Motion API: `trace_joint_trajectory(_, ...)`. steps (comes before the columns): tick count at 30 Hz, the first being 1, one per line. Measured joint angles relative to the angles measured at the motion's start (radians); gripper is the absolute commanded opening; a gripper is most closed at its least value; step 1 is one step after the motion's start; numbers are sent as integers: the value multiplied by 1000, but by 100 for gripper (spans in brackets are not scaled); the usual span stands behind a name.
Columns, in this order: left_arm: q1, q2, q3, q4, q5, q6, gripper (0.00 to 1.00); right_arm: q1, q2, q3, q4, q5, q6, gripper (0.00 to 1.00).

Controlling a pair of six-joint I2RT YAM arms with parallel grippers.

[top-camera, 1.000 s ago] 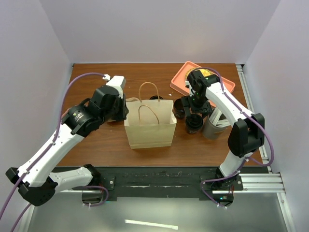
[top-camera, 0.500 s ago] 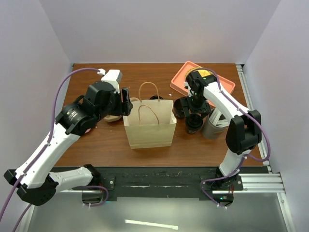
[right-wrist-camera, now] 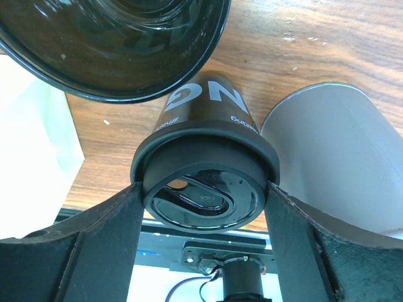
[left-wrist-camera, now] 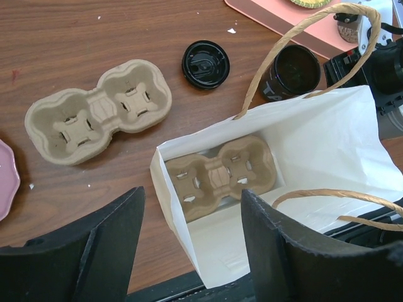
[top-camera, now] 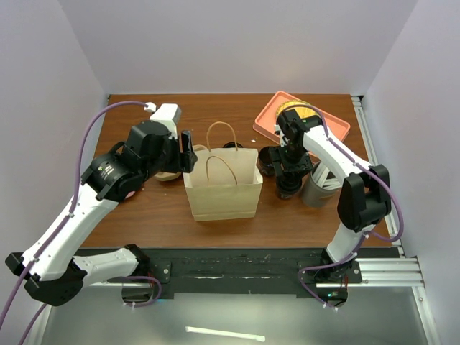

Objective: Pack the takeout coffee

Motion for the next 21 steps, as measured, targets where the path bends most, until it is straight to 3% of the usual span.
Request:
trace_joint_trajectory(9, 0, -16, 0, -20, -21, -18, 66, 0, -12, -10, 10, 0, 3, 43)
trace_joint_trajectory(21, 0, -17, -7, -51, -24, -52, 65, 0, -77, 288, -127, 6, 6, 38)
